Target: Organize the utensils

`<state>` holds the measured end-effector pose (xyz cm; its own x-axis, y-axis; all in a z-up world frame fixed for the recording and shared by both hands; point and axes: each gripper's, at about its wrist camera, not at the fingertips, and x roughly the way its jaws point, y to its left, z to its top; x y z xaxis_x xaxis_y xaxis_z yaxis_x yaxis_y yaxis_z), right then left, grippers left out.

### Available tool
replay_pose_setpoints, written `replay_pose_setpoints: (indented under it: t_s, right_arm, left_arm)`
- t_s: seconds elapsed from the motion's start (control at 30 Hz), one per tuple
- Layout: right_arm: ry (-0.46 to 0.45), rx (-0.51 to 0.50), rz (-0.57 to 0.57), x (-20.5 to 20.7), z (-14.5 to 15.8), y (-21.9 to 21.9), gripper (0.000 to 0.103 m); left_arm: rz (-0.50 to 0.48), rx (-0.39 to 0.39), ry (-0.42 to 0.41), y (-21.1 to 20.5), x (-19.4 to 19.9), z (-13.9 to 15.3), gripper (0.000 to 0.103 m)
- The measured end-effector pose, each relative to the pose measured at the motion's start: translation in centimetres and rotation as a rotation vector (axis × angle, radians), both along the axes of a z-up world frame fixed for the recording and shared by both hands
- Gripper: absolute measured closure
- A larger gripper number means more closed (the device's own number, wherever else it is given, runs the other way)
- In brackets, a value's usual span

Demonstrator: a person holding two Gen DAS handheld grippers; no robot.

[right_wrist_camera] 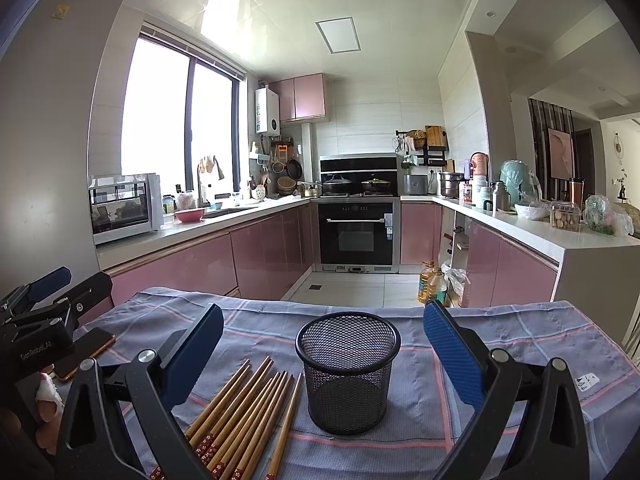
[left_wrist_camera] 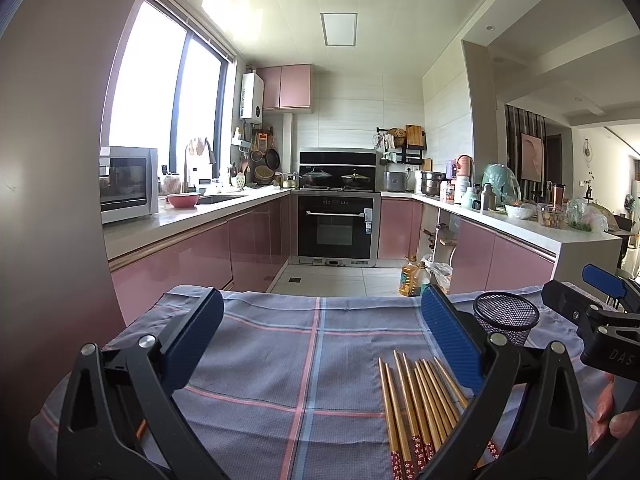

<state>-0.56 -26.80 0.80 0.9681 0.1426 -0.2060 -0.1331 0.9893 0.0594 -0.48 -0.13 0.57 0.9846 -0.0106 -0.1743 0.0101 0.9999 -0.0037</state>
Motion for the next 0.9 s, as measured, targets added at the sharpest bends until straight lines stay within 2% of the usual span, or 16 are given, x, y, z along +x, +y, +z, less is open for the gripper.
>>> replay_pose_setpoints:
  t_s: [0.9]
  right_arm:
    - [0.0,-0.001,0.0,0.08,0.14,-0.2,0.006]
  left_arm:
    - [-0.003,0.0,0.0,0.05,0.02,0.0,0.006]
